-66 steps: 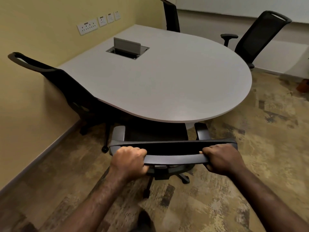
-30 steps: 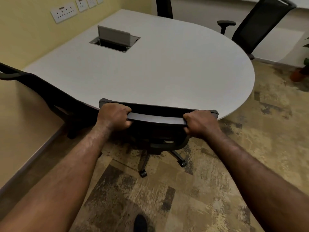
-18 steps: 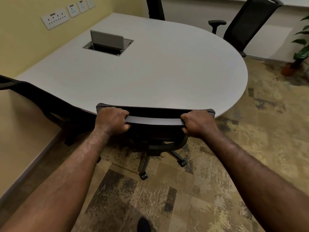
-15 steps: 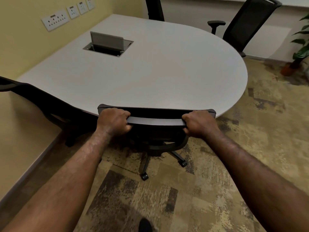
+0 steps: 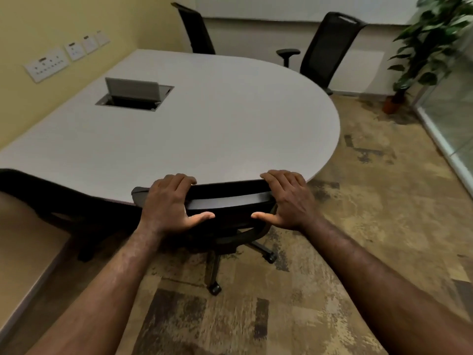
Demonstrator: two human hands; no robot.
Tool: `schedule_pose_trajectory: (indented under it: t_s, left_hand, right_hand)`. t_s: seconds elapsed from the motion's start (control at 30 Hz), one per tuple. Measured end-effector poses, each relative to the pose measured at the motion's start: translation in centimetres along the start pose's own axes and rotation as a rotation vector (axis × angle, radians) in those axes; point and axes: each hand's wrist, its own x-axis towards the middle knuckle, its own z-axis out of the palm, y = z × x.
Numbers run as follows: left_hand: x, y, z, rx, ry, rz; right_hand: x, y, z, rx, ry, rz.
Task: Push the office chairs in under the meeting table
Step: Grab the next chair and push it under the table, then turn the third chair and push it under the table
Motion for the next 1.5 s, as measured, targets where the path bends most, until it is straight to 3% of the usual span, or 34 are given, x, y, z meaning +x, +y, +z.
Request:
schedule_pose_trajectory:
  t_s: [0.4, 0.77, 1.13, 1.5]
  left_hand:
    - [12.9, 7.0, -4.1, -0.145, 0.133, 0.274]
    - [24.0, 22.0, -0.9, -0.197, 0.144, 0.483]
    - [36.8, 37.7, 3.8, -0.225, 0.170, 0.464]
    - [46.9, 46.2, 12.0, -0.229, 0.143, 0.486]
  right_hand:
    - [-1.1, 6.3, -10.7, -0.141, 0.150, 0.309]
    - [-8.7, 20.4, -16.3, -0.296, 0.184, 0.562]
    - [-14.3, 39.5, -21.9, -0.367, 0.228, 0.647]
    - [-16.9, 52.8, -20.1, -0.390, 0.242, 0.747]
